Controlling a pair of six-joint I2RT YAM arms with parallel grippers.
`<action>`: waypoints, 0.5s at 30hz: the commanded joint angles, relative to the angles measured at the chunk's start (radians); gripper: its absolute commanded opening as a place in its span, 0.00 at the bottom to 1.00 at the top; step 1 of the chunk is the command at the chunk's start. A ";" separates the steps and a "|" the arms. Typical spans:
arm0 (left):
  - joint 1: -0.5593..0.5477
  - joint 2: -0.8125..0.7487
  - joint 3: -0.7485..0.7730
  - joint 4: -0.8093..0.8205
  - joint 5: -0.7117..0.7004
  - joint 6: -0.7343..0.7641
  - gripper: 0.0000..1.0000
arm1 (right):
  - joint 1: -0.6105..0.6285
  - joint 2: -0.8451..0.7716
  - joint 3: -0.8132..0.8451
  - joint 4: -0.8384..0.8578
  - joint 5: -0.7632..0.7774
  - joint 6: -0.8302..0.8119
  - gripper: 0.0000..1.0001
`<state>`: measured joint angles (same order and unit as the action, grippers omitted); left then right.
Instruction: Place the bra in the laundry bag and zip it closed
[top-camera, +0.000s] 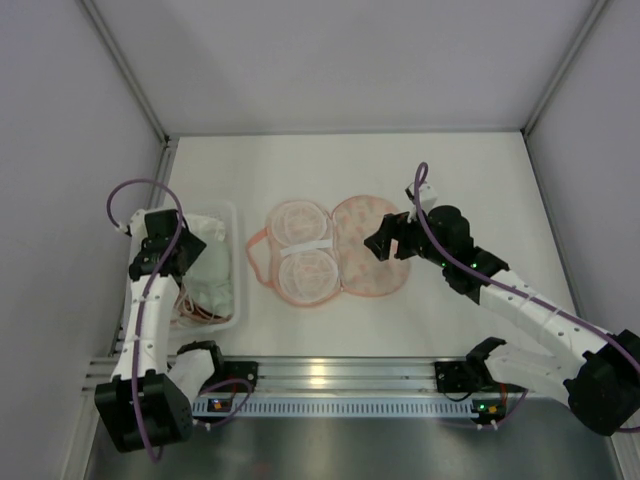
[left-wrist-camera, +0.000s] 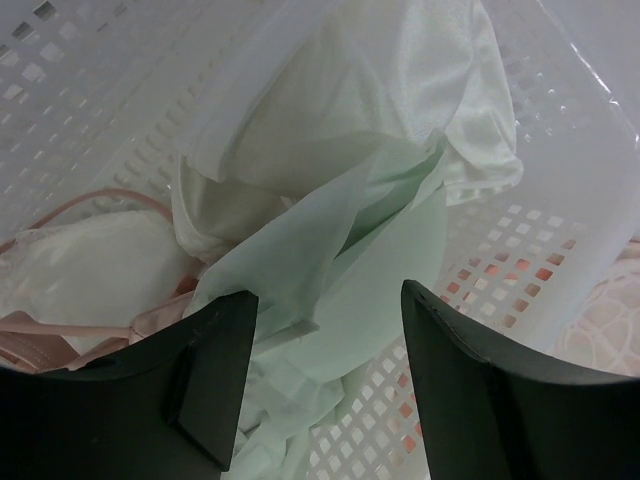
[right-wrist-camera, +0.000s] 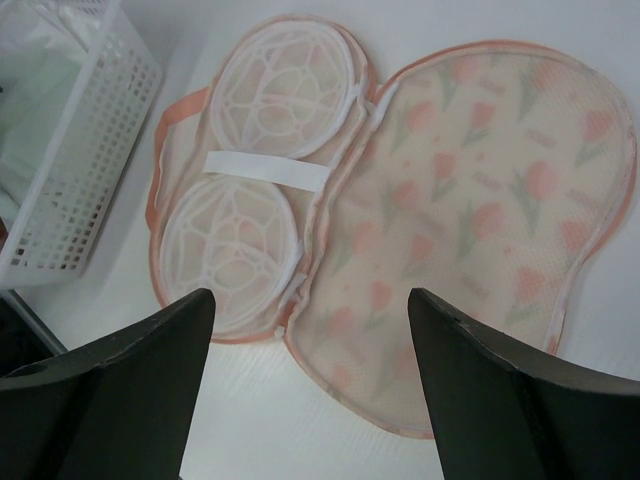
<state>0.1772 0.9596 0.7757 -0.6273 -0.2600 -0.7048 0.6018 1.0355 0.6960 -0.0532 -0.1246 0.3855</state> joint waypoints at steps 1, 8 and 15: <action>0.005 0.016 -0.019 0.067 -0.013 -0.001 0.65 | 0.018 -0.003 0.054 0.012 0.016 -0.007 0.79; 0.005 0.021 -0.015 0.127 0.027 0.001 0.13 | 0.016 -0.014 0.073 -0.025 0.039 -0.010 0.79; 0.005 0.005 0.077 0.126 0.125 0.068 0.00 | 0.015 -0.012 0.085 -0.089 0.195 0.048 0.79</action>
<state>0.1772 0.9867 0.7765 -0.5663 -0.2070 -0.6807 0.6022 1.0351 0.7223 -0.1215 -0.0376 0.3988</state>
